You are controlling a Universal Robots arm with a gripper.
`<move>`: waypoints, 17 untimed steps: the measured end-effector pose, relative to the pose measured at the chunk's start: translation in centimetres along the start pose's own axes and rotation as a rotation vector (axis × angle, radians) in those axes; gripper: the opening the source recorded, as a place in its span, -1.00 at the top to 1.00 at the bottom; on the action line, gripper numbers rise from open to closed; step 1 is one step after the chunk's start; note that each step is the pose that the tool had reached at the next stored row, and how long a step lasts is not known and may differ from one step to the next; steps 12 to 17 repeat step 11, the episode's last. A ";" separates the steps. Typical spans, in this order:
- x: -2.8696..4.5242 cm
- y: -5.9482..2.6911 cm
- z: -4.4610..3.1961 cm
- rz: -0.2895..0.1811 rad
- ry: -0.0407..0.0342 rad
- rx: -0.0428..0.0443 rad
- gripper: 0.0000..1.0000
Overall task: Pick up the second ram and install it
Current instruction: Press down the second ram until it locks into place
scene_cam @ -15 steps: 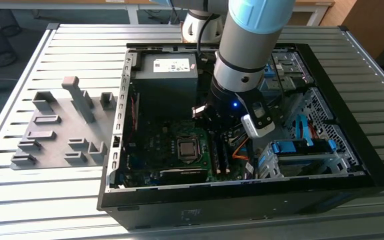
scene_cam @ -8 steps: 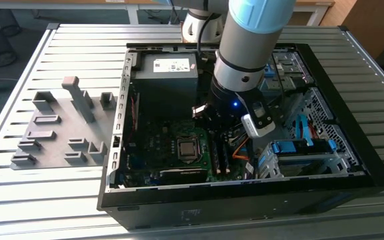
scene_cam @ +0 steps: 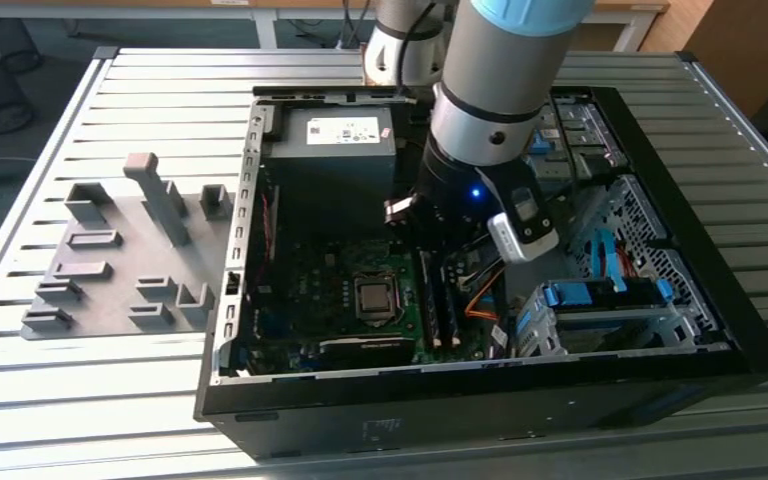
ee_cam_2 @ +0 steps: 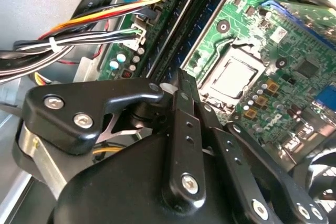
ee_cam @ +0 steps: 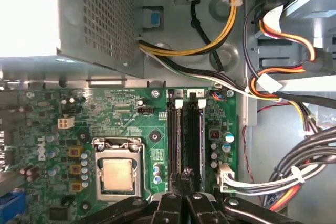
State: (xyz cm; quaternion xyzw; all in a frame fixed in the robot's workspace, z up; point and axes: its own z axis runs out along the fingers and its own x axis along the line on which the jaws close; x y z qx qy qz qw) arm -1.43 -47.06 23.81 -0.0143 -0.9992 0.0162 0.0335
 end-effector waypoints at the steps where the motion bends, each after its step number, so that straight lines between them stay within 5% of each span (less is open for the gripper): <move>1: 0.00 0.00 -0.06 0.000 0.0000 -0.0002 0.79; 17: 0.00 0.00 -0.09 0.000 0.0000 -0.0002 0.79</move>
